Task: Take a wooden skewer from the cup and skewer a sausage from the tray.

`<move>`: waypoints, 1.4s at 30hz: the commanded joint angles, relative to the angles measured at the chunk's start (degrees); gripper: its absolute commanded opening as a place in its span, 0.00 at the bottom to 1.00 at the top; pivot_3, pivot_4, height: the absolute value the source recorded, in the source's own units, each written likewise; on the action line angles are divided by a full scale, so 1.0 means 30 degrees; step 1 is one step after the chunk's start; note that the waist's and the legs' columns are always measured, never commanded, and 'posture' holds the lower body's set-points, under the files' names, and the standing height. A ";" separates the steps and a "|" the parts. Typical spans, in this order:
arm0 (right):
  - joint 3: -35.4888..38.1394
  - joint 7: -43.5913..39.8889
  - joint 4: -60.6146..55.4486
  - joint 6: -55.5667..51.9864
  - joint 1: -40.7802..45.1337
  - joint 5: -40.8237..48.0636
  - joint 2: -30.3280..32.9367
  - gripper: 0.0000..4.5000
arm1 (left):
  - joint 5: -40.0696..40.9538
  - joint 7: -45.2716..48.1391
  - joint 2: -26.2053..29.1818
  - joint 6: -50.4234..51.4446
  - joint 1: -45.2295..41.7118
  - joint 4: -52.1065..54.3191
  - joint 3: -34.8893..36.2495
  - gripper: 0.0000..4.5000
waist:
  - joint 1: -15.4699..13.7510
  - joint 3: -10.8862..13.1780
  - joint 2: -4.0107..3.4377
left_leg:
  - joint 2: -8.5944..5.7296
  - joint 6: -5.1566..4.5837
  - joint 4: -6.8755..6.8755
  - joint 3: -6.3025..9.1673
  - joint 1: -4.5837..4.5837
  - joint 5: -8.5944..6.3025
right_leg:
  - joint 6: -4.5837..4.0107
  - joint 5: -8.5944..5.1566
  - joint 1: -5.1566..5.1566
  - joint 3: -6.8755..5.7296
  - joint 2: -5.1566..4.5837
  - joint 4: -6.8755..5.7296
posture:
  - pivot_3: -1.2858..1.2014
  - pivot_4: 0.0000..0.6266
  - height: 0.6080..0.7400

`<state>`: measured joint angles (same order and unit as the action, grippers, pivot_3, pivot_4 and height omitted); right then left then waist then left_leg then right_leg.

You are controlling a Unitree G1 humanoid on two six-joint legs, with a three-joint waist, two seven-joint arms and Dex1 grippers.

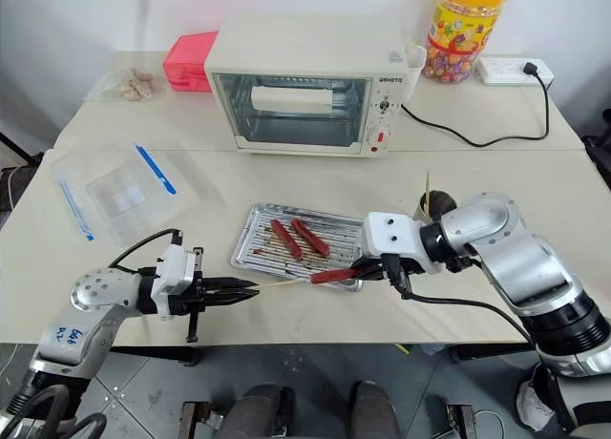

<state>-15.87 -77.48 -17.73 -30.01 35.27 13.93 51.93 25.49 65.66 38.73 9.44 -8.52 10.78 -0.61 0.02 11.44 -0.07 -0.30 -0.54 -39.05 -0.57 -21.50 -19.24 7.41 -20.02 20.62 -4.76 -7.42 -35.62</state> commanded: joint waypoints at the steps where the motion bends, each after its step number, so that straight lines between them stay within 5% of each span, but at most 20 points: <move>1: 0.0045 0.0055 -0.0546 -0.0022 0.0236 0.0163 -0.0155 0.05 | 0.0165 -0.0139 -0.0204 0.0030 -0.0261 0.0752 -0.0101 0.00 | -0.0002 0.0000 0.0000 | 0.0000 0.0000 0.0000 0.0000 0.0000 0.0000 | 0.0000 0.0000 0.0000 0.0000 0.0000 0.0000 | 0.52 0.24 1.00; 42: -0.0910 0.0402 -0.1822 -0.2156 0.1074 0.0107 -0.2242 0.05 | -0.2796 -0.0548 -0.4179 0.0663 -0.4497 -0.2470 -0.3411 0.00 | -0.0037 -0.0001 0.0001 | -0.0014 -0.0014 -0.0017 -0.0005 -0.0006 0.0009 | 0.0006 0.0003 0.0009 -0.0006 0.0030 -0.0030 | 0.52 0.24 1.00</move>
<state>-17.93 -74.66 -17.78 -37.73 37.43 9.79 47.96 16.55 64.58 27.68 12.05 -22.12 0.72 -9.28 -0.09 11.44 -0.07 -0.34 -0.58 -39.10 -0.58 -21.52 -19.21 7.43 -20.01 20.65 -4.77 -7.33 -35.71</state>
